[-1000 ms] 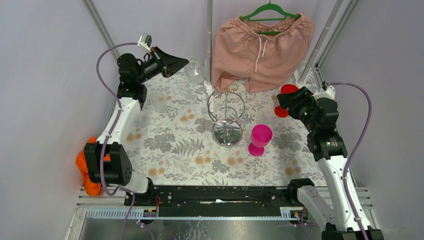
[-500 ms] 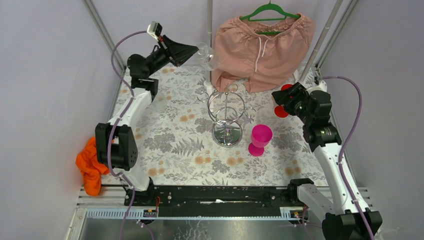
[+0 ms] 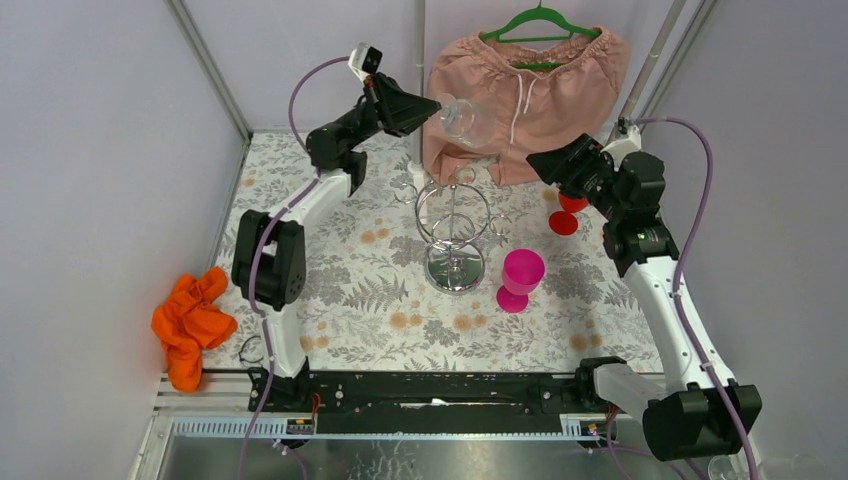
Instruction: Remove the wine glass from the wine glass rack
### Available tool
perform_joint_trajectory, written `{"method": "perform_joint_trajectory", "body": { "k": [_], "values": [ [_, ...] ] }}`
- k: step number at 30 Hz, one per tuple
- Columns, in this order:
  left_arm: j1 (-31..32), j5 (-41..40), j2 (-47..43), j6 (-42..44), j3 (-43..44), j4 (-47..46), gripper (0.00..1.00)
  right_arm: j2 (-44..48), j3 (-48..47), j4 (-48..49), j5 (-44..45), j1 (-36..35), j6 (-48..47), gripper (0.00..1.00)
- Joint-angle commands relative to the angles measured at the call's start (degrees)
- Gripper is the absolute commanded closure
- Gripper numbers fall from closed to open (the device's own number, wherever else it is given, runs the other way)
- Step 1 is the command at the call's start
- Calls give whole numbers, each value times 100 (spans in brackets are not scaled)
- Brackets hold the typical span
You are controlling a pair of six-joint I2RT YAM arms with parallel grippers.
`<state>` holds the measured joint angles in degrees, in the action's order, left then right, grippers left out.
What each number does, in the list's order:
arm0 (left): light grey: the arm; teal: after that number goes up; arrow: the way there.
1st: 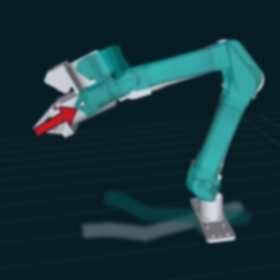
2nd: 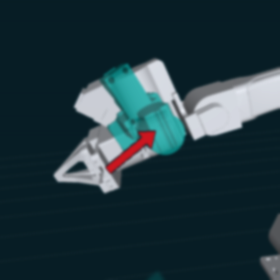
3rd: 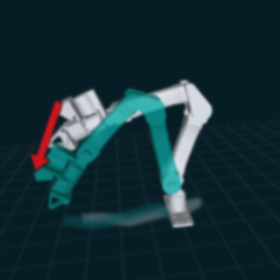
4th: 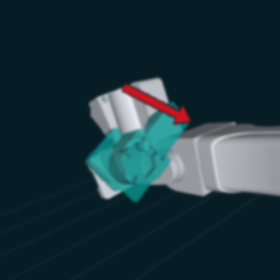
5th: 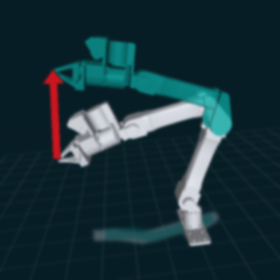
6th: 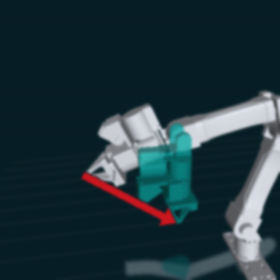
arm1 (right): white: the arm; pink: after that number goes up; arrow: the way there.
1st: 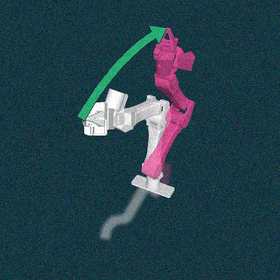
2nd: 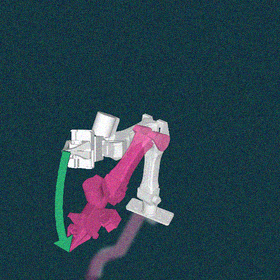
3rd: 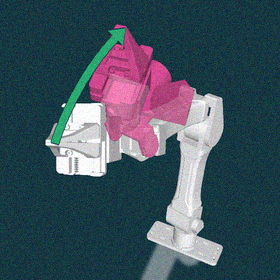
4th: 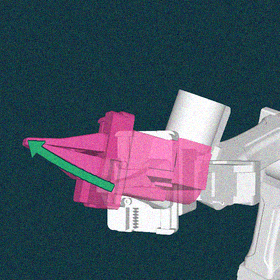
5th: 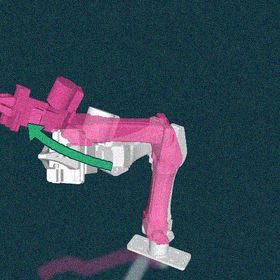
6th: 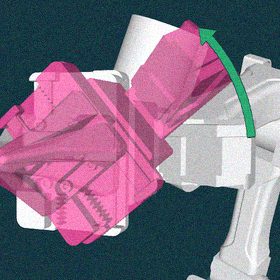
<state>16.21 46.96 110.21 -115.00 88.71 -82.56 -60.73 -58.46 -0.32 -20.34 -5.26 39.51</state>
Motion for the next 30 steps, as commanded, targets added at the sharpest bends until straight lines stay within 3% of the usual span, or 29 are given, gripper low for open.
{"method": "perform_joint_trajectory", "body": {
  "k": [1,11,20,30],
  "values": [
    [162,-393,50,-199,407,-962,100,-140,-90,1197,-799,3,303,30],
    [207,-358,75,-234,446,-972,100,-670,959,4836,-1973,98,2143,29],
    [186,-306,104,-303,564,-972,100,-2318,1214,9756,-2233,389,5282,31],
    [229,-277,243,-330,729,-972,100,-3120,528,9867,-2470,394,5754,34]
  ]
}}
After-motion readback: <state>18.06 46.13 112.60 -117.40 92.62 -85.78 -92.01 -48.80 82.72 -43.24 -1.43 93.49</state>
